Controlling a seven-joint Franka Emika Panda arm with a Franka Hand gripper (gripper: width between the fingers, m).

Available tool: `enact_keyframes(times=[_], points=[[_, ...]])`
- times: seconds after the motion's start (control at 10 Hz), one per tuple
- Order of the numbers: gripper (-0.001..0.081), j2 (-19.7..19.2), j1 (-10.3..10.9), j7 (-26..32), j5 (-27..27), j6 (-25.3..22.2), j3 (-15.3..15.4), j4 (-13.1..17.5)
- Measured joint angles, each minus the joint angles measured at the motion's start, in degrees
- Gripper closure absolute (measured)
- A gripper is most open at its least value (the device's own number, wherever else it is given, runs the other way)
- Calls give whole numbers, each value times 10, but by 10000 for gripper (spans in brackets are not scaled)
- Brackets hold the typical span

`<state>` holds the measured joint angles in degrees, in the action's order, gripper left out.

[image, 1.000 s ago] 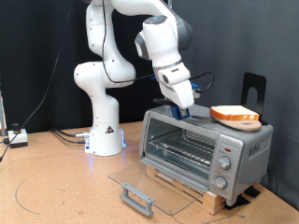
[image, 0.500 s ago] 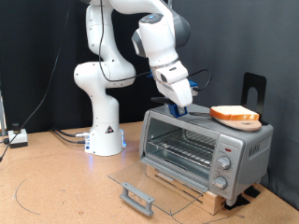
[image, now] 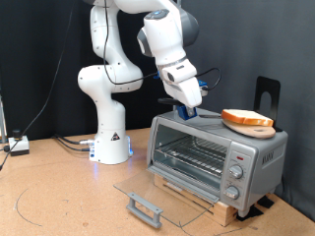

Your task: Make a piece of toast with the oven

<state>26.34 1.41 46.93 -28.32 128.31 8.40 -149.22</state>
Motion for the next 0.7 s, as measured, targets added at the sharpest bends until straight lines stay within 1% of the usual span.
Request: enact_keyframes(times=[0.4, 0.7], points=[[415, -12, 1, -21, 0, 12, 21, 3], [415, -33, 3, -42, -4, 28, 40, 10]])
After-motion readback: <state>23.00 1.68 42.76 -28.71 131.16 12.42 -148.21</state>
